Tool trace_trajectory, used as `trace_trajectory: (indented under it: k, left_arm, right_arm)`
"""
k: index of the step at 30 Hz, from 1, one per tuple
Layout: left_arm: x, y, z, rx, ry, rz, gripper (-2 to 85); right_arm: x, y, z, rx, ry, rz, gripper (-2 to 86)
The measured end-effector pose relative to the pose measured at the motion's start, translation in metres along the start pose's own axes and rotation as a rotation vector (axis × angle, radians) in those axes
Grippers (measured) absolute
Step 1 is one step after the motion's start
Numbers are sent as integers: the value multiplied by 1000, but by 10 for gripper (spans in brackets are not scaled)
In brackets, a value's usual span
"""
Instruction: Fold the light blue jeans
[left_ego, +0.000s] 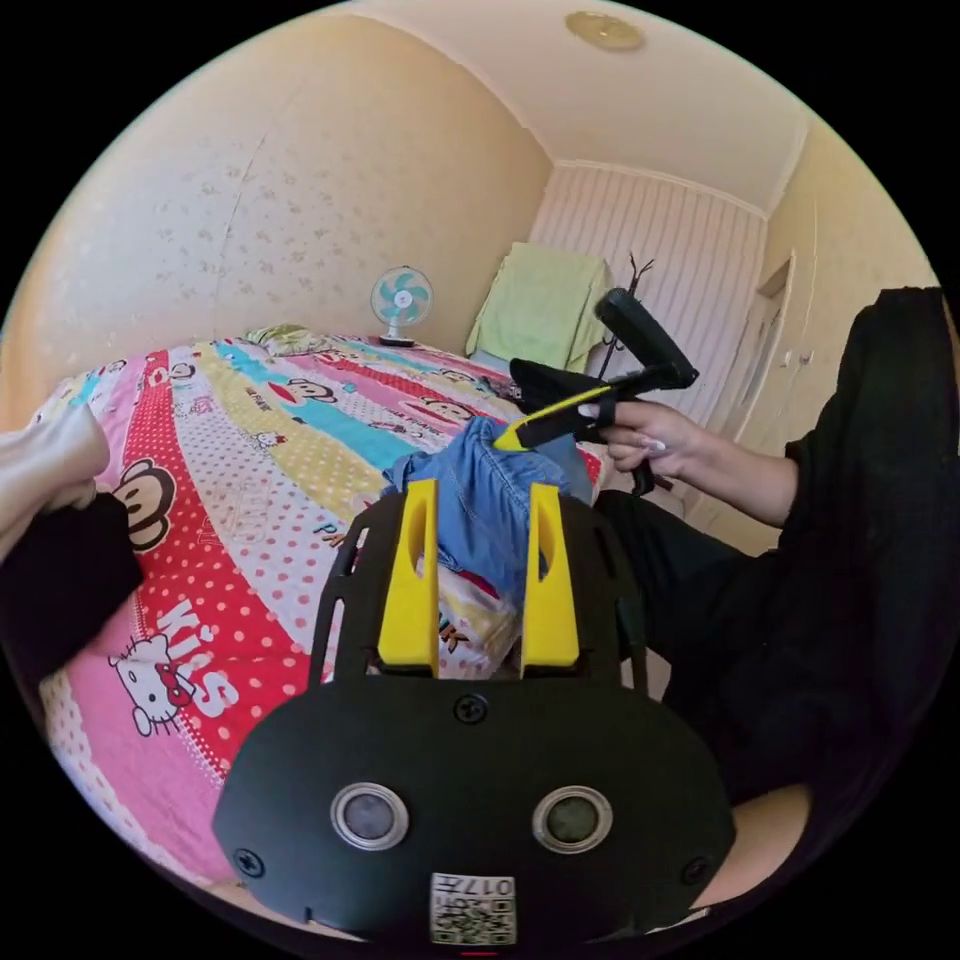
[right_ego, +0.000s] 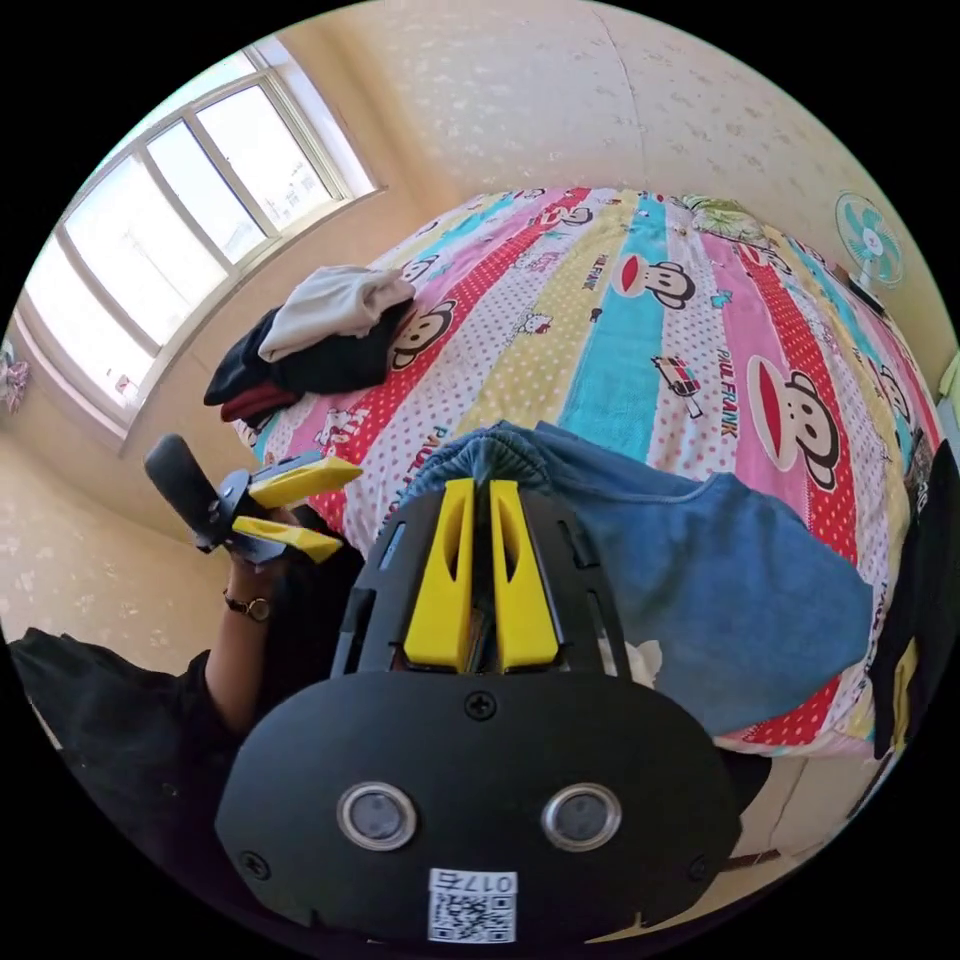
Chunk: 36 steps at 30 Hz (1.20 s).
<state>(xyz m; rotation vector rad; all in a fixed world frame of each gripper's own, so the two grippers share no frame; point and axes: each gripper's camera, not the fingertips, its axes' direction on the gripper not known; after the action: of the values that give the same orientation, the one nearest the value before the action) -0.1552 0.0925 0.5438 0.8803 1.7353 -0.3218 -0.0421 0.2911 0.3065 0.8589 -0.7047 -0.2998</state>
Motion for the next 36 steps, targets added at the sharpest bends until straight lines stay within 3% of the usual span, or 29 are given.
trace_trajectory:
  k: [5, 10, 15, 18, 19, 21, 25, 29, 32, 34, 36]
  left_arm:
    - [31, 12, 27, -105, -143, 33, 170]
    - [48, 25, 41, -20, -238, -103, 65]
    - [51, 54, 31, 161, -134, -306, 25]
    - [43, 83, 25, 296, 23, -446, 18]
    - [42, 92, 25, 330, 82, -475, 17]
    - [48, 102, 25, 351, 107, -487, 15]
    - [82, 113, 28, 313, 76, -431, 14]
    - [112, 125, 21, 323, 71, -455, 13]
    - [136, 125, -3, 404, 92, -469, 13]
    - [165, 114, -35, 444, 22, -416, 12]
    - [189, 101, -63, 493, -34, -370, 11]
  right_arm:
    - [-11, -49, -15, 21, -48, -64, 35]
    - [-23, -74, -32, 32, -79, -139, 50]
    - [12, -20, -103, 146, -27, -59, 88]
    - [46, 37, -107, 65, -42, 113, 136]
    - [54, 49, -103, 38, -76, 164, 141]
    - [74, 90, -84, -1, -361, 320, 156]
    - [69, 105, -66, 118, -658, 404, 160]
    - [55, 83, -61, 86, -640, 477, 66]
    - [26, 68, -106, 145, -662, 313, 34]
    - [10, 61, -164, 248, -527, 225, 25]
    - [-12, 53, -265, 476, -278, 119, 18]
